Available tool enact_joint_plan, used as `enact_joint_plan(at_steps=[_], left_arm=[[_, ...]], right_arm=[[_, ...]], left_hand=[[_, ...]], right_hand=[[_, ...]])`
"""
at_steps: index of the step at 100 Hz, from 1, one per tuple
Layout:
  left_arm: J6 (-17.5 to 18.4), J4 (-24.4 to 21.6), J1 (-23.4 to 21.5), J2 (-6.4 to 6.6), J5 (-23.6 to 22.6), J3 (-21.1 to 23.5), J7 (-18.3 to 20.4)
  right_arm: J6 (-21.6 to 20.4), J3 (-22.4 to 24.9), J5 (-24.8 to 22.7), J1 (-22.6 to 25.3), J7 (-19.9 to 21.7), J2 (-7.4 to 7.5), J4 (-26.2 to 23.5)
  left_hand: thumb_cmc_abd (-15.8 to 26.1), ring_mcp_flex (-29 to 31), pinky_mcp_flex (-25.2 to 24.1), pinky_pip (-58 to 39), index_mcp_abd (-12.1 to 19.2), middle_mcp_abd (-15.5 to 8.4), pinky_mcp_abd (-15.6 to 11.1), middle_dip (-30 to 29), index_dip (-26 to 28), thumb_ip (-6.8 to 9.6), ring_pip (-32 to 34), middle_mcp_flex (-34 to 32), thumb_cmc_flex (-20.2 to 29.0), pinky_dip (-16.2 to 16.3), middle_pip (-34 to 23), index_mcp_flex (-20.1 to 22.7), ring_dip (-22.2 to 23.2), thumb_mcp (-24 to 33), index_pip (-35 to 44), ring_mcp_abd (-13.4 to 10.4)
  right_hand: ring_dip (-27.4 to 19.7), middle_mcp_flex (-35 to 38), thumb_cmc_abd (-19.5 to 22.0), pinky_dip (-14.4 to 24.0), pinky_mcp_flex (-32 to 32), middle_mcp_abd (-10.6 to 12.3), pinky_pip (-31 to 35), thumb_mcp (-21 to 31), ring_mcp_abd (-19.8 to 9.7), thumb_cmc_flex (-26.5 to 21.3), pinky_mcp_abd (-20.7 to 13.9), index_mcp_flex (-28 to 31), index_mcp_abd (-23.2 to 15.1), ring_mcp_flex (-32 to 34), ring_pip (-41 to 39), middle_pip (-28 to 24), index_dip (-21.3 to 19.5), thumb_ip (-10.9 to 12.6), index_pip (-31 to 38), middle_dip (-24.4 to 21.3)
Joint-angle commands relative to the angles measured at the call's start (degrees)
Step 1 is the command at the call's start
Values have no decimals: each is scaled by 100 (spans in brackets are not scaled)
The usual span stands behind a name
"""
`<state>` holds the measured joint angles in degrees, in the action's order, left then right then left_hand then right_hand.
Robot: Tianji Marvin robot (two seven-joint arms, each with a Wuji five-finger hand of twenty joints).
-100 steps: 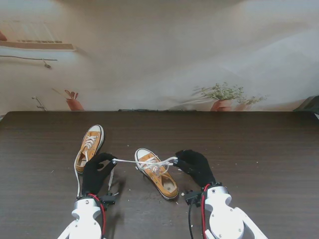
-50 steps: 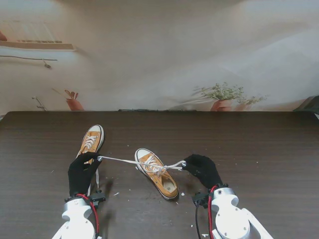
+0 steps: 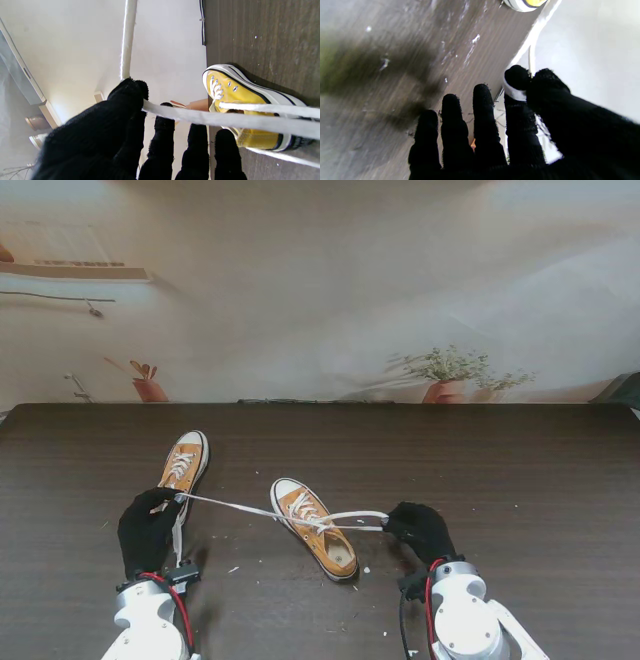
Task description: Tie the shoelaces into a bow on the shoes
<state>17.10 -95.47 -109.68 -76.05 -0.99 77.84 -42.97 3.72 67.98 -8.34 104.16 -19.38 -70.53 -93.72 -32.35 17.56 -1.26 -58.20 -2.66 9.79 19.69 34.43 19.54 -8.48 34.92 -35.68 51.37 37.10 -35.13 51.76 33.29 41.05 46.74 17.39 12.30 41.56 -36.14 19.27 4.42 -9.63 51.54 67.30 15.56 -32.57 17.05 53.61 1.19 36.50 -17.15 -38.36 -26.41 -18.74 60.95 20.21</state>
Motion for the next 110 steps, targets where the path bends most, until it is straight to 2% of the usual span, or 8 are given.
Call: enact_joint_plan(at_steps=[1,31,39,45,56,69,98,110], left_arm=[[45,-47,-41,-33,14,41,3],[117,-48,-64,-48,-80,86,-96],[207,-54,-85,-11,-149,72,22],[351,-63,-101,14,-227,64,104],[567,-124,-156,67,-414,68,247],[737,-257,-239,120,-584,59,384],[767,-268,-284,261,-1692,-33,372],[603,-56,-184,392,-2410,-140,410]], right_arm=[[59,38,0,-3,57,8,81],[146,65,24,71,-58,-25,93],[112,68,-12,144,-129,-28,-3],[14,77,-263,205,-241,-18,-45],[-134,135,-705,331,-532,-14,-128],[-286,244,-1067,453,-816,-18,-207],[-807,303,-2260,525,-721,209,-230],[-855,130,-2665,354,-619,298,-123]], left_hand=[[-29,75,34,-144,-15,6,45,-12,-40,-59,125,-31,103,-63,-115,307,-61,129,240,-39],[235,-26,-49,-174,-42,-17,-26,142,-5,10,148,122,308,-128,-98,165,-72,-307,195,-81],[905,-383,-324,109,207,58,-215,-56,193,320,3,752,908,-166,65,-457,-79,-1665,91,-176],[941,-673,-425,513,231,71,-298,-146,37,424,-145,1271,972,-257,306,-1325,-95,-1984,-336,-264],[1038,-1027,-395,1565,-135,-10,-416,-277,8,503,-414,1914,38,-82,582,-2193,-48,-874,-1518,-412],[932,-1235,-448,2328,-331,-56,-486,-375,-294,469,-633,2283,-237,332,785,-2730,-22,-704,-2251,-487],[956,-1112,-471,2672,-275,80,-411,-404,-276,464,-736,2044,-365,923,861,-2253,-3,-822,-2147,-386],[944,-994,-415,2589,-260,117,-345,-402,-226,483,-731,1899,-224,979,863,-2062,-1,-787,-2049,-333]], right_hand=[[99,159,51,-20,-6,156,-140,-87,-137,-220,149,-62,-19,9,-91,-159,-37,159,331,72],[140,0,-159,37,-54,62,-96,18,-99,15,152,-434,-215,-76,-163,-136,510,137,-20,50],[130,-440,-65,61,-196,-10,-167,217,-91,493,95,-1143,56,-292,-131,-89,835,255,-1015,34],[139,-773,245,113,-273,-6,-211,320,-116,911,68,-1631,272,-441,-140,-139,351,1046,-1905,47],[170,-1252,310,152,-430,-59,-267,290,-151,1083,-5,-2684,613,-703,-191,-255,881,1054,-1918,67],[188,-1508,332,162,-524,-130,-304,252,-148,1153,-44,-3239,870,-843,-213,-274,1064,1045,-1968,75],[312,-706,-62,310,-64,29,-15,386,-140,945,261,-1818,-308,-265,-520,-668,739,1052,-1273,219],[457,-408,-359,452,283,149,358,223,-172,612,374,-1610,-689,115,-827,-1074,846,390,-918,391]])
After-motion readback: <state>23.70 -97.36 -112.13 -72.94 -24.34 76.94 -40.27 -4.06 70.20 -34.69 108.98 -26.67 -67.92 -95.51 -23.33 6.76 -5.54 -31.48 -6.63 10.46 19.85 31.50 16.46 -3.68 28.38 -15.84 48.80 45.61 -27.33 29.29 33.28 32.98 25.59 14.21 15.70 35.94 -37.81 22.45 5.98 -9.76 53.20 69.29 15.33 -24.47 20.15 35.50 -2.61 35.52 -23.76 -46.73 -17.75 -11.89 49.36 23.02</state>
